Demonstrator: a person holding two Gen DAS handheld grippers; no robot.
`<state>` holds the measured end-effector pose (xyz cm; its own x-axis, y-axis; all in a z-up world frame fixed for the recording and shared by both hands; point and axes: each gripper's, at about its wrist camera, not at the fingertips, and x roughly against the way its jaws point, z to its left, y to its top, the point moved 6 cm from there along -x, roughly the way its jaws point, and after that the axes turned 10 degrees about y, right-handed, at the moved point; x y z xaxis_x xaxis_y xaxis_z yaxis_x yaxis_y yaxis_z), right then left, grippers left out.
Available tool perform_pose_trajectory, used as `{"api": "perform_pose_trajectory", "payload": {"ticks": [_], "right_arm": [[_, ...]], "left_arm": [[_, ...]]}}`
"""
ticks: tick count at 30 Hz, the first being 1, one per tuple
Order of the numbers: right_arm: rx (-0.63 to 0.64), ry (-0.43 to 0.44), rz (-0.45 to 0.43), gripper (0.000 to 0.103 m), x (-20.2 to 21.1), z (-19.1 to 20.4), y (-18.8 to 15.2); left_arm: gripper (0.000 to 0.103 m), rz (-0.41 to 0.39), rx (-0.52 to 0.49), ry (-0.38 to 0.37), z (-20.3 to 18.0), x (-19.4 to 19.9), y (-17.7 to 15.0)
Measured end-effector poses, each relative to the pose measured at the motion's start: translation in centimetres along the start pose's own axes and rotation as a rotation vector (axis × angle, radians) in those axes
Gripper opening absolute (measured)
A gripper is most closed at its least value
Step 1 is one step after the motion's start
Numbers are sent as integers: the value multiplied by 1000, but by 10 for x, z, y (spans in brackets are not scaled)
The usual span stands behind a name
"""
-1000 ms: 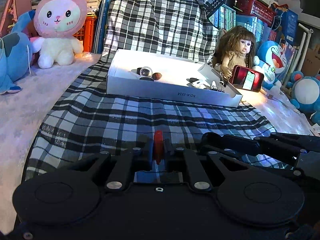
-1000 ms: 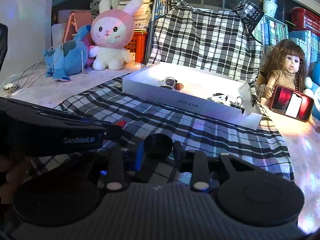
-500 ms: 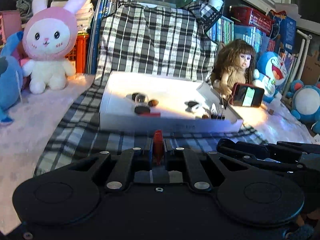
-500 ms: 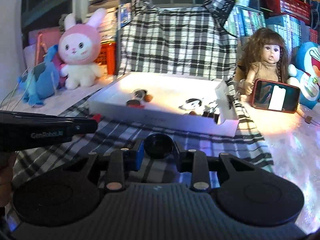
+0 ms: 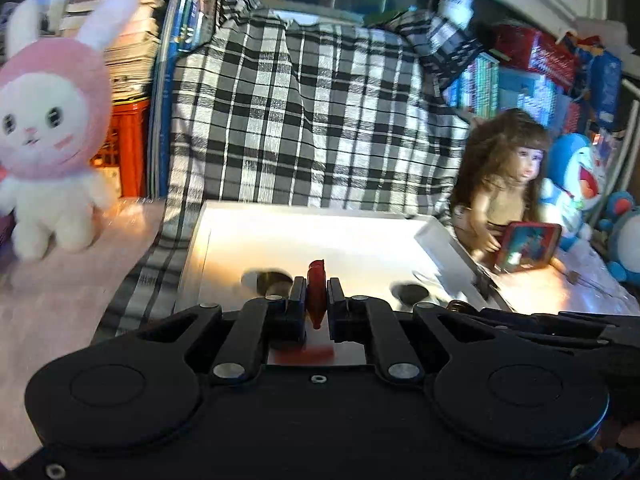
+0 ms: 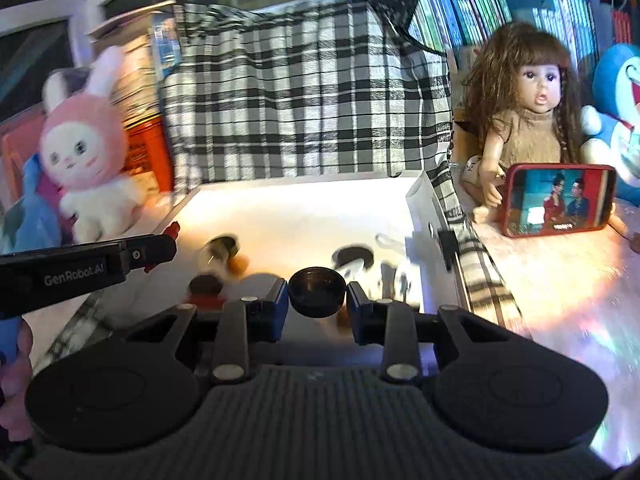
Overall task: Organize rigid objects
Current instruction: 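Carry the red piece with the left tool while the right tool carries the black cap to the tray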
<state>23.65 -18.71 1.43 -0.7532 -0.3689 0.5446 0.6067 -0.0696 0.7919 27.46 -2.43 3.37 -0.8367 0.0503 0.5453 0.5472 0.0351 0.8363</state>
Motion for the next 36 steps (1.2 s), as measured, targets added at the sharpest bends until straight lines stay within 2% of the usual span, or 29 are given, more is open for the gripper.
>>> {"api": "perform_pose_trajectory", "payload": {"ticks": [7, 13, 18, 24, 30, 32, 34, 36], "right_arm": [[-39, -38, 89, 37, -65, -26, 42], [-55, -77, 123, 37, -98, -38, 46], [-23, -105, 141, 37, -112, -39, 37], [5, -116, 148, 38, -120, -34, 32], [-2, -115, 148, 37, -119, -36, 33], [-2, -114, 146, 42, -121, -37, 33], [-7, -112, 140, 43, -120, -37, 33], [-11, -111, 135, 53, -117, -38, 33]], "left_arm": [[10, 83, -36, 35, -3, -75, 28], [10, 122, -21, 74, 6, -114, 25], [10, 144, -20, 93, 11, -129, 18], [11, 207, -28, 124, 14, -141, 14], [12, 211, -58, 136, 12, -143, 15], [12, 212, -62, 139, 12, -142, 15], [19, 211, -67, 141, 12, -141, 15], [32, 209, -68, 140, 11, -138, 15]]}}
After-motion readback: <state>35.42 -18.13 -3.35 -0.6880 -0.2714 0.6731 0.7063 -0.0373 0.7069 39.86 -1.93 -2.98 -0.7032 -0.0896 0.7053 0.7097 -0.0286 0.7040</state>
